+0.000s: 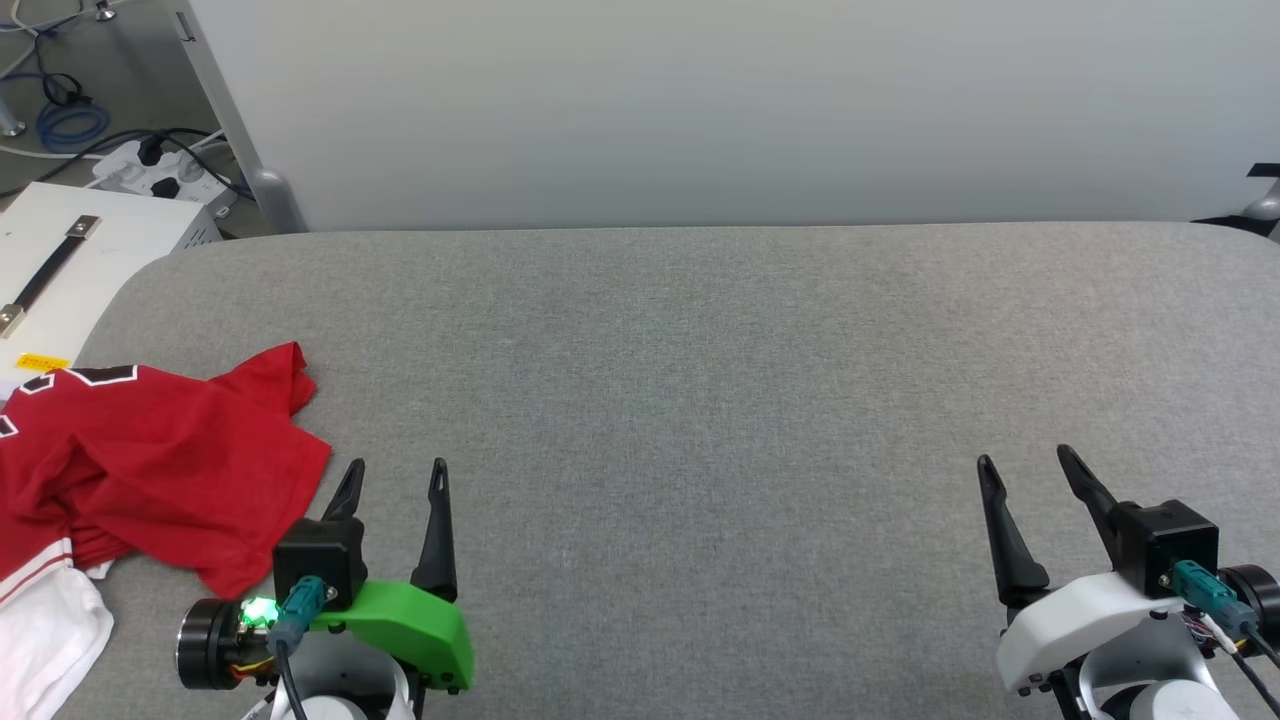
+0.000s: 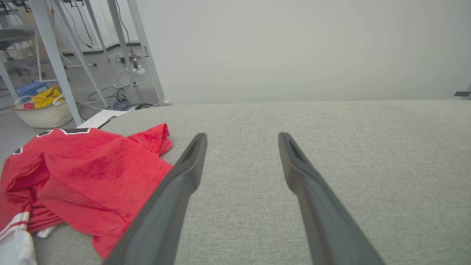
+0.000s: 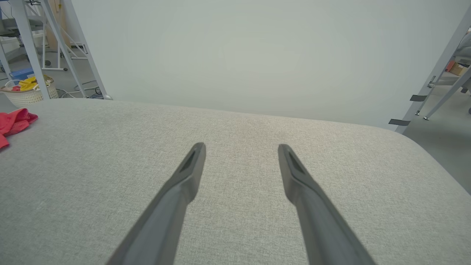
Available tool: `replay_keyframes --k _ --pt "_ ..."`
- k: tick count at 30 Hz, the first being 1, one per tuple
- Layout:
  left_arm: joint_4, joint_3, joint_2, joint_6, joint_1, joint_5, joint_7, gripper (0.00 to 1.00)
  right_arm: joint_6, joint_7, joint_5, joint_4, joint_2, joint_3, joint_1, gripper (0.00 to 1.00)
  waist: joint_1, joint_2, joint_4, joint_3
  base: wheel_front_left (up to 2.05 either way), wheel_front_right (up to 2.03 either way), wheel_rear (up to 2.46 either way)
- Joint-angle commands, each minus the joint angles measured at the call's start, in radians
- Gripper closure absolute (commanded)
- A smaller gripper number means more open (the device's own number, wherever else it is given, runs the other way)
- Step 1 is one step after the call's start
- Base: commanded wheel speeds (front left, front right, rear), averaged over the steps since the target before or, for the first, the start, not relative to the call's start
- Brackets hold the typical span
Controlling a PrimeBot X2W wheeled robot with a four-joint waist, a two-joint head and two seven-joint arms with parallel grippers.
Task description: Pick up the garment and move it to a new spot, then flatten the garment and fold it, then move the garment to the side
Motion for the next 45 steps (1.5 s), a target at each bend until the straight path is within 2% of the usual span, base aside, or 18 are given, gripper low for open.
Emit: replay_keyframes --k 1,24,34,45 --pt "0.004 -0.007 -0.001 -0.005 -0.02 -0.011 -0.011 0.0 -0.002 -0.01 0.013 -0.007 -0.001 -0.004 0.007 0.0 0.0 0.0 0.0 0.0 0.0 0.0 0.0" --pt "0.04 -0.046 -0.002 -0.015 -0.044 -0.059 -0.059 0.0 -0.003 -0.039 0.069 -0.052 -0.001 -0.02 0.028 0.0 0.0 0.0 0.013 -0.002 0.0 0.0 0.0" --pt "0.051 -0.045 -0.002 -0.015 -0.057 -0.071 -0.079 0.0 -0.004 -0.031 0.06 -0.082 -0.001 -0.012 0.036 0.0 0.0 0.0 0.087 0.003 0.0 0.0 0.0" --pt "0.058 -0.022 -0.003 -0.018 -0.063 -0.077 -0.102 0.0 -0.005 -0.026 0.045 -0.101 -0.001 0.012 0.038 0.0 0.0 0.0 0.213 0.014 0.0 0.0 0.0"
